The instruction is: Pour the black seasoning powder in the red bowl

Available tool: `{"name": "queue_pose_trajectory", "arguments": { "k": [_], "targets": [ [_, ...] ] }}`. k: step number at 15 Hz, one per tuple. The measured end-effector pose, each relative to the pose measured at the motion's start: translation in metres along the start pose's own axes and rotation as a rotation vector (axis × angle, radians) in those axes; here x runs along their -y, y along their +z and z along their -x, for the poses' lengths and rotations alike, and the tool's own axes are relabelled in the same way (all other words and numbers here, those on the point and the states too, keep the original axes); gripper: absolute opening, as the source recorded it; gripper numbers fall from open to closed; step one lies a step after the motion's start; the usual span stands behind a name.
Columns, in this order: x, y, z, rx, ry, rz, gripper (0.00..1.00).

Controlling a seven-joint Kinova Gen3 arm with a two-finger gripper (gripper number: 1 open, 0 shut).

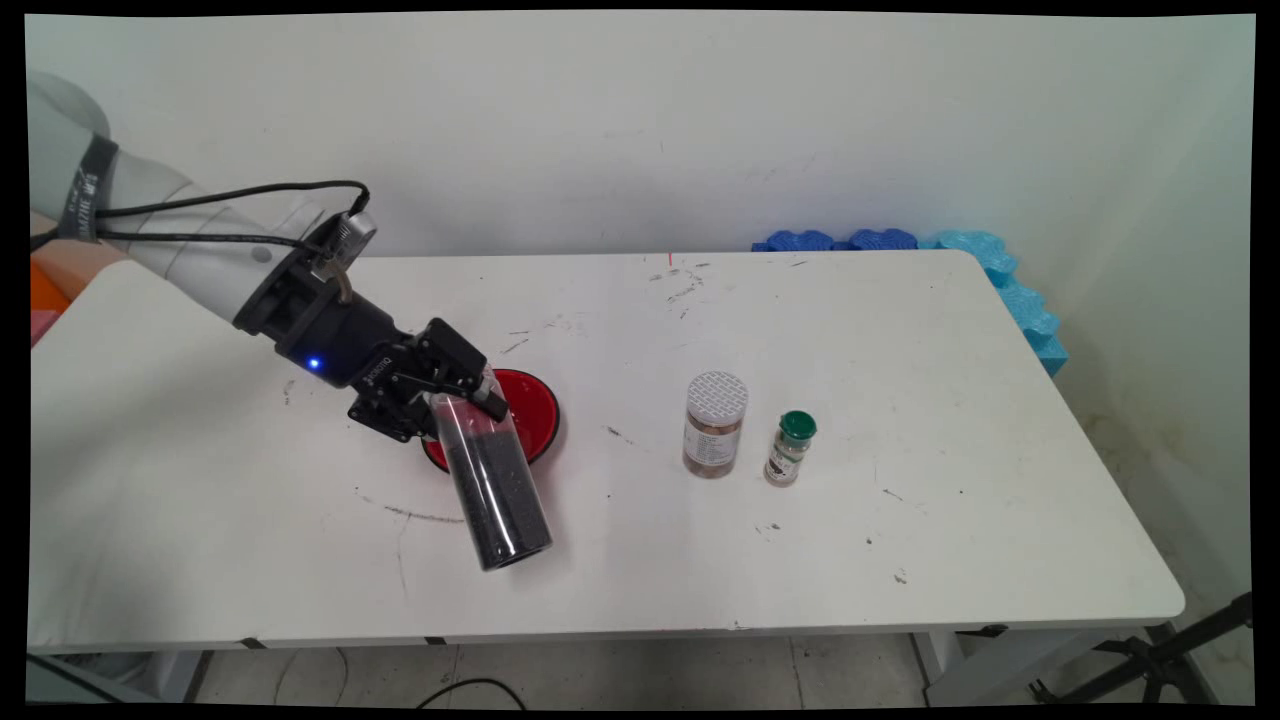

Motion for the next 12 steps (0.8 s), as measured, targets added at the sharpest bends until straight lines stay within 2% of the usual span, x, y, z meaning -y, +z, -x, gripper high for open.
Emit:
{"name": "queue_pose_trajectory", "arguments": {
  "k": [12],
  "targets": [
    [0.0025, -0.0017, -0.0012, 0.018, -0.333, 0.069, 0.00]
  ]
}}
